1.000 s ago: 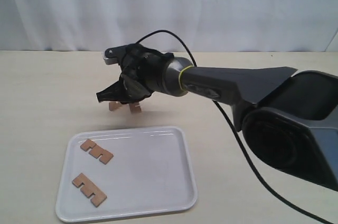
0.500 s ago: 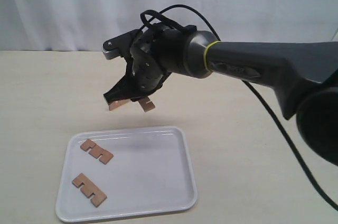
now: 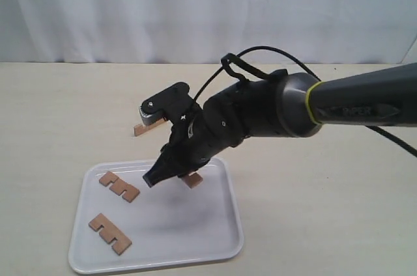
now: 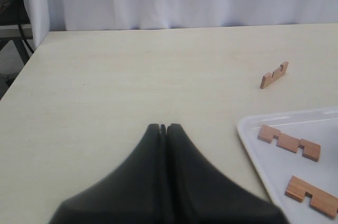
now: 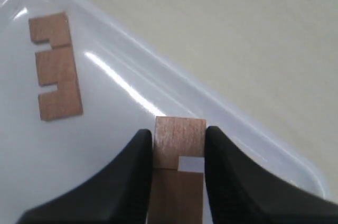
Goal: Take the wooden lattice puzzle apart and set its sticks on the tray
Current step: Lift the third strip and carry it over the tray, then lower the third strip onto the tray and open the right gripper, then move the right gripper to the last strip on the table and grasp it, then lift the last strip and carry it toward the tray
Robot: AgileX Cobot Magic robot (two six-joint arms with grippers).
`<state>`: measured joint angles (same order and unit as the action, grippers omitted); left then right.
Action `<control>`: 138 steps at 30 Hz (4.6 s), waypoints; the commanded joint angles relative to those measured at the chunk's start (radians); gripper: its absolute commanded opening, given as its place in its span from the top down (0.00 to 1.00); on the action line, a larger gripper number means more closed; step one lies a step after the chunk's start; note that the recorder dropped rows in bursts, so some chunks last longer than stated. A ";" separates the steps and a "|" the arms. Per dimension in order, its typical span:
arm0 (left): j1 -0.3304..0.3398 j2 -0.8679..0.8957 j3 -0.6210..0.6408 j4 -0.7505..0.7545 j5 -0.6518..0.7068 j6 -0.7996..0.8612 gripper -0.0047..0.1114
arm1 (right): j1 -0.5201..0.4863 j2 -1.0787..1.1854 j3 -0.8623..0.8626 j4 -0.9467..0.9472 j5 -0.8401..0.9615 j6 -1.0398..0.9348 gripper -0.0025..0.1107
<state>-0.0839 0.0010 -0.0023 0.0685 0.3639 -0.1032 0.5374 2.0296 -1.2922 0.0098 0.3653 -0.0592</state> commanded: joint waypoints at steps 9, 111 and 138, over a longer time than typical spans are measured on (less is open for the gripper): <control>0.001 -0.001 0.002 0.003 -0.009 0.001 0.96 | 0.011 -0.011 0.059 0.147 -0.052 -0.219 0.94; 0.001 -0.001 0.002 0.003 -0.009 0.001 0.96 | -0.047 0.515 -0.848 0.079 0.329 -0.535 0.37; 0.001 -0.001 0.002 0.003 -0.009 0.001 0.96 | 0.145 0.486 -0.845 -0.907 0.275 1.125 0.36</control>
<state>-0.0839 0.0010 -0.0023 0.0685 0.3639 -0.1032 0.6607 2.4978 -2.1396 -0.7735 0.6299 0.9013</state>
